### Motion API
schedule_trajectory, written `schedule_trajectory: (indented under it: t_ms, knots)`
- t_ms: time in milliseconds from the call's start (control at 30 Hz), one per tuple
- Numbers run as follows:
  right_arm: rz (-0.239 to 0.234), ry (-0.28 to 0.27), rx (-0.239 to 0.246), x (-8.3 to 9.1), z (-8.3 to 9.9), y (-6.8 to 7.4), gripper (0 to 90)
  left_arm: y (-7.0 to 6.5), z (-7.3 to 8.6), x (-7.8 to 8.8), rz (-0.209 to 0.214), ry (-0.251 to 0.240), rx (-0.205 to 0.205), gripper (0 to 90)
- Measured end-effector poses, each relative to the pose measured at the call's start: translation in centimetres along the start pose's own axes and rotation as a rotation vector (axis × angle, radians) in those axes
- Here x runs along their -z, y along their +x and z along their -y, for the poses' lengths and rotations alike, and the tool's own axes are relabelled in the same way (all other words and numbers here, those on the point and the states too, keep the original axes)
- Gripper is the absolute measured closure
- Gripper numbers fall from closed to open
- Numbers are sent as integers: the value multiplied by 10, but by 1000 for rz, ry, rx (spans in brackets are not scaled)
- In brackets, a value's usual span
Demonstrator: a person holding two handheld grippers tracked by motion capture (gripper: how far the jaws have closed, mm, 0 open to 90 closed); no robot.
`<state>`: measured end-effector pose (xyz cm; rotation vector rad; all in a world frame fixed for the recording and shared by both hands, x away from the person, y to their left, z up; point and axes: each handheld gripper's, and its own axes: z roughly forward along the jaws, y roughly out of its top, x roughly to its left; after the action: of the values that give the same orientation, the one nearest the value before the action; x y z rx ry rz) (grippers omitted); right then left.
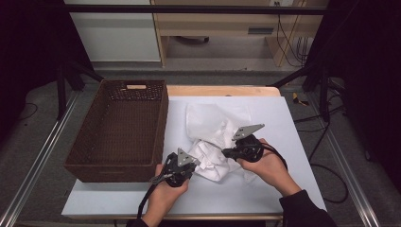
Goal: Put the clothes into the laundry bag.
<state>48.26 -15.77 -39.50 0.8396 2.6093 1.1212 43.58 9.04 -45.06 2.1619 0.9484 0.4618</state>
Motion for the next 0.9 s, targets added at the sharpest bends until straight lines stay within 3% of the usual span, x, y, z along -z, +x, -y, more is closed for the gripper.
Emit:
schedule_trajectory:
  t_ms: [67,433,467,500,633,767,800,867,900]
  knots:
    - [-1,6,4,0,0,0,892,-2,0,1,-27,-12,-11,724]
    - [-2,5,7,1,-1,1,892,-4,2,-2,-41,-3,-8,688]
    - [-5,1,4,1,-1,1,892,-3,3,-3,-75,8,-6,608]
    - [-5,1,4,1,-1,1,892,-3,3,-3,-75,8,-6,555]
    - [-5,2,8,1,-1,1,892,2,3,-10,-94,28,15,460]
    - [-6,2,7,1,-1,1,892,5,1,-19,-84,56,28,461]
    - [-9,0,9,1,-2,1,892,5,0,-22,-75,59,27,527]
    - [-7,2,7,1,-2,1,892,7,-2,-26,-78,70,26,533]
    - [-8,1,7,1,-2,1,892,8,-2,-27,-82,67,27,578]
